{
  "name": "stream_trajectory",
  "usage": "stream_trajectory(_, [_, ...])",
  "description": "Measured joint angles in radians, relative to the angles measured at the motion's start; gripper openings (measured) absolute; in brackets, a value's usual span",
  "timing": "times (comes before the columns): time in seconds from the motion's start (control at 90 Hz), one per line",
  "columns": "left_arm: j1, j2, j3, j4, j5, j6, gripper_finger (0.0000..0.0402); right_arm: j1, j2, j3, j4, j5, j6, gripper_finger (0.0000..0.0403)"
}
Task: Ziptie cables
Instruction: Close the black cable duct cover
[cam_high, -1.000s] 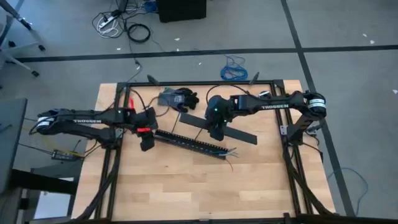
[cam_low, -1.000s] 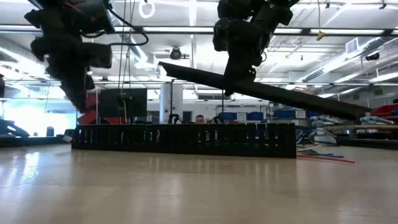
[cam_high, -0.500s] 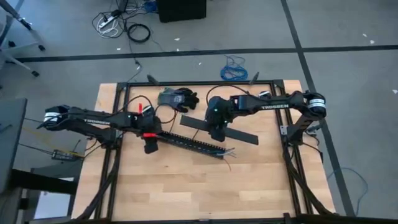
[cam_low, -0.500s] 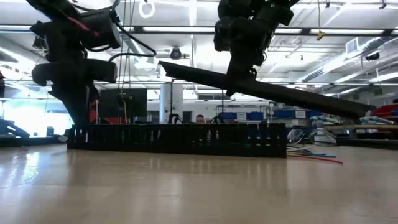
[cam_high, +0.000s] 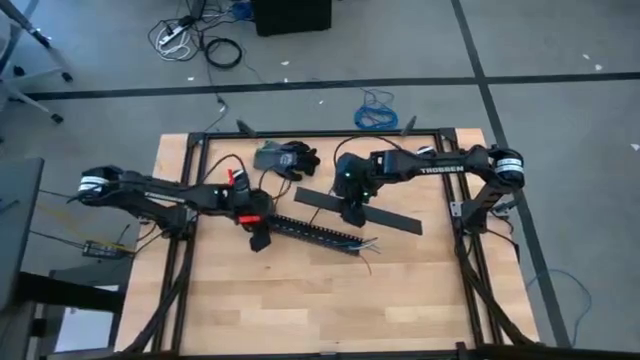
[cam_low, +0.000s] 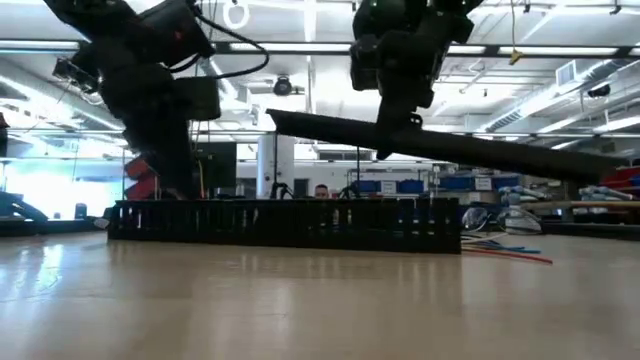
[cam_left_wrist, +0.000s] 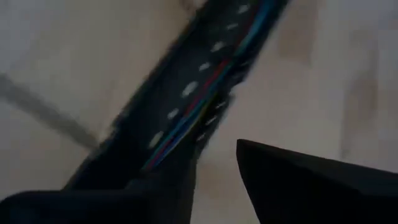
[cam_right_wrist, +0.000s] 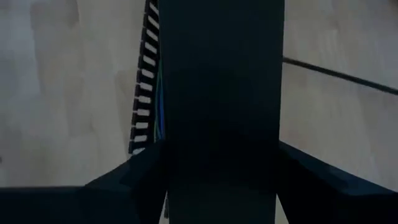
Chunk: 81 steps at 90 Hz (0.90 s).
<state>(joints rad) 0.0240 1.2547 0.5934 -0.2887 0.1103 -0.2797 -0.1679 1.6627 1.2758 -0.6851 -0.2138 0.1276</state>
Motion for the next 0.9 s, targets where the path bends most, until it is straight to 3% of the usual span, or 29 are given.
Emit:
stream_trajectory(0.267, [-0.058,0.018,0.072,-0.100,-0.043,0.303,0.0106,0.000,0.000,0.000,-0.001,0.000,0.010,0.0244])
stream_trajectory(0.733, [-0.063,0.133,0.076,-0.097,-0.094,0.273,0.0117,-0.012,0.000,0.000,0.002,-0.016,0.007,0.0243])
stream_trajectory(0.9, [-0.063,0.164,0.112,-0.097,-0.121,0.242,0.0086,-0.012,0.000,0.000,-0.012,-0.018,0.001,0.0243])
